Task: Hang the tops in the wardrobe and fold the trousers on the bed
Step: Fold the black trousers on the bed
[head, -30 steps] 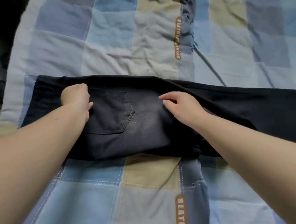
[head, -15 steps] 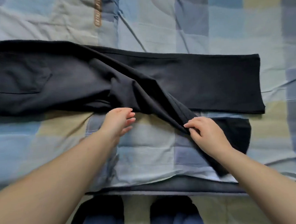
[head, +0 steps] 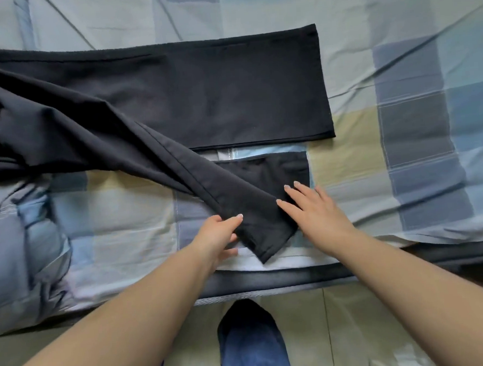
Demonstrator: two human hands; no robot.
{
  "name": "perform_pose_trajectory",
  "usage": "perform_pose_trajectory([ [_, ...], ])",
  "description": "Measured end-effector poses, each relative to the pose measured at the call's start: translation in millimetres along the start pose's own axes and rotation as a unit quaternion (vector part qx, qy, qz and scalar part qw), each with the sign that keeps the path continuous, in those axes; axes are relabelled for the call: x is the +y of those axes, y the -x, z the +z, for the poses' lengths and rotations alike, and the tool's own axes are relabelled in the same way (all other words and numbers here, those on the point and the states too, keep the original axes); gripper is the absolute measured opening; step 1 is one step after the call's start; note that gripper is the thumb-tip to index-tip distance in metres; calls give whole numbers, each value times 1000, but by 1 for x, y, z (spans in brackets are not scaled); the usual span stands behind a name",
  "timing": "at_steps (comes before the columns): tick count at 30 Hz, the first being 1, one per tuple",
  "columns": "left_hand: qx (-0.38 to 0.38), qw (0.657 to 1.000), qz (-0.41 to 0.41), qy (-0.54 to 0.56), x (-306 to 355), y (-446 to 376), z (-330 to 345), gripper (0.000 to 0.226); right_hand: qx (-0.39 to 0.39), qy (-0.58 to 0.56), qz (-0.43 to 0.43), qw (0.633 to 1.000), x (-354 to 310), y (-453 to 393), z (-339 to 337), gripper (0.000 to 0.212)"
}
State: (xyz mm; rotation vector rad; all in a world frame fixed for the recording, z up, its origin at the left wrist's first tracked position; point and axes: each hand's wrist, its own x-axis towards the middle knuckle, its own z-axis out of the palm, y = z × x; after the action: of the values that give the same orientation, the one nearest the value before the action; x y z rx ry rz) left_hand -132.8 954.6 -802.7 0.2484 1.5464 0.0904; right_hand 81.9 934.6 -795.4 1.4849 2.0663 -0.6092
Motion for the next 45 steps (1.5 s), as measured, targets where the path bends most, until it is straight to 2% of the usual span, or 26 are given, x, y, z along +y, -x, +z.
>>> perform_pose_trajectory([
  [2, -4, 1000, -5, 6, -4, -6, 15, 24, 7, 3, 1, 1000, 2, -3, 10, 76],
  [4, -26, 999, 0, 44, -1, -5, 23, 24, 27, 3, 0, 1000, 3, -4, 18, 76],
  [7, -109, 991, 41, 69, 20, 6, 36, 28, 33, -12, 5, 999, 14, -2, 26, 74],
  [10, -112, 984, 111, 89, 58, 20, 50, 24, 71, -148, 81, 983, 20, -6, 22, 55],
  [12, -72, 979, 154, 112, 90, 29, 60, 19, 157, -290, 151, 932, 20, -11, 8, 39],
  [15, 5, 970, 204, 135, 147, 38, 73, 14, 277, -483, 208, 805, 22, -21, -29, 8],
  [17, 58, 964, 232, 114, 186, 43, 83, 15, 299, -540, 217, 757, 26, -32, -60, 11],
  [20, 116, 948, 278, 100, 240, 46, 97, 20, 333, -590, 187, 712, 38, -51, -100, 14],
  [23, 146, 931, 329, 58, 290, 49, 112, 25, 342, -627, 177, 677, 59, -67, -126, 7],
  [25, 140, 928, 343, 29, 316, 51, 125, 26, 329, -643, 185, 666, 78, -74, -136, 12],
  [28, 82, 942, 323, -31, 334, 47, 148, 18, 283, -662, 220, 658, 110, -84, -136, 19],
  [31, 26, 956, 262, -126, 321, 26, 159, 20, 234, -647, 271, 673, 135, -97, -112, 17],
  [33, 21, 959, 236, -153, 293, 7, 150, 18, 210, -669, 317, 639, 144, -103, -91, 25],
  [35, 32, 969, 196, -144, 253, -10, 129, 19, 190, -694, 338, 606, 144, -103, -73, 39],
  [38, 63, 984, 119, -120, 183, -32, 83, 21, 168, -695, 330, 616, 131, -97, -46, 40],
  [39, 79, 987, 100, -97, 162, -36, 67, 22, 163, -708, 328, 604, 127, -96, -40, 39],
  [40, 95, 990, 85, -69, 144, -40, 52, 23, 155, -732, 323, 580, 124, -95, -35, 37],
  [42, 129, 989, 74, 4, 121, -42, 29, 29, 130, -795, 304, 509, 121, -95, -33, 23],
  [44, 155, 979, 93, 93, 115, -43, 16, 36, 114, -850, 273, 435, 121, -96, -38, 13],
  [45, 163, 972, 105, 135, 116, -44, 13, 38, 119, -865, 261, 411, 120, -97, -40, 12],
])
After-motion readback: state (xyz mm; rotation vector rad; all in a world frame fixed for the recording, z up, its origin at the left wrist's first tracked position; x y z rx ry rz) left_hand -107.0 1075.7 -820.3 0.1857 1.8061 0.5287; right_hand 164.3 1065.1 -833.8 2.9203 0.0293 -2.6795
